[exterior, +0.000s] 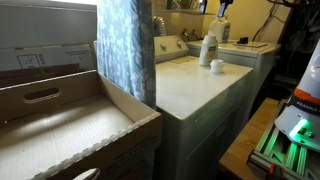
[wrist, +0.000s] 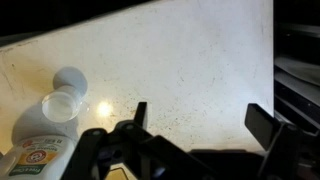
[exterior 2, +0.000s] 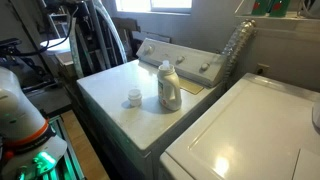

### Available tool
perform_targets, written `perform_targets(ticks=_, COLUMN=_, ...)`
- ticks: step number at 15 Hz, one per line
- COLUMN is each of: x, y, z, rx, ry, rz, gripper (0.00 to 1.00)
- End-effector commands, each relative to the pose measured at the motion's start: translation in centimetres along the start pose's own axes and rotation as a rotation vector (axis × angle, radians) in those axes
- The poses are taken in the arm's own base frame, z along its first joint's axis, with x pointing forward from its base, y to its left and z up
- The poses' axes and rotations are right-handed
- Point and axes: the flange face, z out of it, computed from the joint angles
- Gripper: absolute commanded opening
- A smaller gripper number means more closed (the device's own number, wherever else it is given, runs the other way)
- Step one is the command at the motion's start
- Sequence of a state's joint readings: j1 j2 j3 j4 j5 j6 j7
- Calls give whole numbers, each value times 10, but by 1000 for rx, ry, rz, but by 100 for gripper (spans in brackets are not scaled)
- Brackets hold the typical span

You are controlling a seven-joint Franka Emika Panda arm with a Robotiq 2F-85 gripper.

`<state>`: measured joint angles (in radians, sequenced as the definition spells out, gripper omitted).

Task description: Pour some of contents of the container into the cap

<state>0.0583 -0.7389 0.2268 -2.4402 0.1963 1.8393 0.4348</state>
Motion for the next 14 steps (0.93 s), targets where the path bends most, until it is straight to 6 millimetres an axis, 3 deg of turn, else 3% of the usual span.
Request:
perform_targets(ticks=1, x=0, y=0, z=-1, rx=-1, ry=-1, rz=0, gripper=100)
perform_targets(ticks=4, x=0, y=0, z=-1, rx=0, ry=0, rz=0, gripper=100)
perform_targets(ticks=8, x=19, y=52, z=43, rx=-4, ry=-44, rz=131, gripper=100)
perform_targets(ticks=14, x=39, y=102, z=112, rx=-5, ry=78, rz=149, gripper=100)
